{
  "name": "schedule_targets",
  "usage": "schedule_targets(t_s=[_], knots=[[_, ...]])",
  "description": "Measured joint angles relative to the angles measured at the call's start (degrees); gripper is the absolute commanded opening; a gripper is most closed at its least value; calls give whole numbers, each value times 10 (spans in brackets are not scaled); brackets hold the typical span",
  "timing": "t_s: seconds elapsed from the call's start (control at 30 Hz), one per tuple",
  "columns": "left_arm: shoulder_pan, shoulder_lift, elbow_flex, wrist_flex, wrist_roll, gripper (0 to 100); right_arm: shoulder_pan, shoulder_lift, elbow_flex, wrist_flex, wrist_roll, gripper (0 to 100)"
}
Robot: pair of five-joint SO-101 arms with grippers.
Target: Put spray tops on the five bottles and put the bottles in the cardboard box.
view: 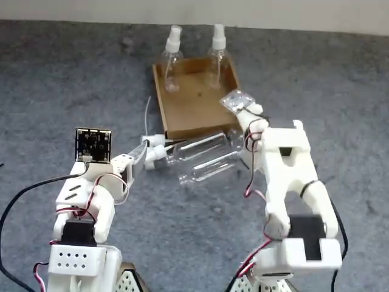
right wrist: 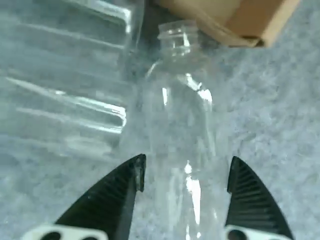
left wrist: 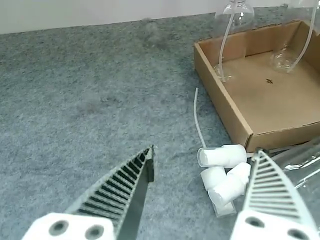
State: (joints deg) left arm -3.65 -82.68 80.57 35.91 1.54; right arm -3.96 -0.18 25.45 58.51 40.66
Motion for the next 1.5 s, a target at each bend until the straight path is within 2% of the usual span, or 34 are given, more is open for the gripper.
schedule_targets(t_s=[0.07,0.23,0.33,0.57,0.77,0.93,1.13,1.33,1.5], knots=[[0,0,0,0,0,241,4,30,-14,-3,0,203],[0,0,0,0,0,241,11,55,-31,-4,0,50],[0,0,0,0,0,241,21,55,-32,-8,0,4],[0,0,-1,0,0,241,84,43,-27,25,15,3],[-1,10,-65,57,-22,241,107,-90,121,25,42,3],[-2,127,-164,130,-90,241,109,-222,278,-35,33,5],[17,345,-311,217,-179,241,111,-287,341,-78,-85,19],[36,552,-430,232,-209,241,109,-296,342,-60,-191,143],[56,680,-500,232,-211,241,105,-296,342,-57,-206,146]])
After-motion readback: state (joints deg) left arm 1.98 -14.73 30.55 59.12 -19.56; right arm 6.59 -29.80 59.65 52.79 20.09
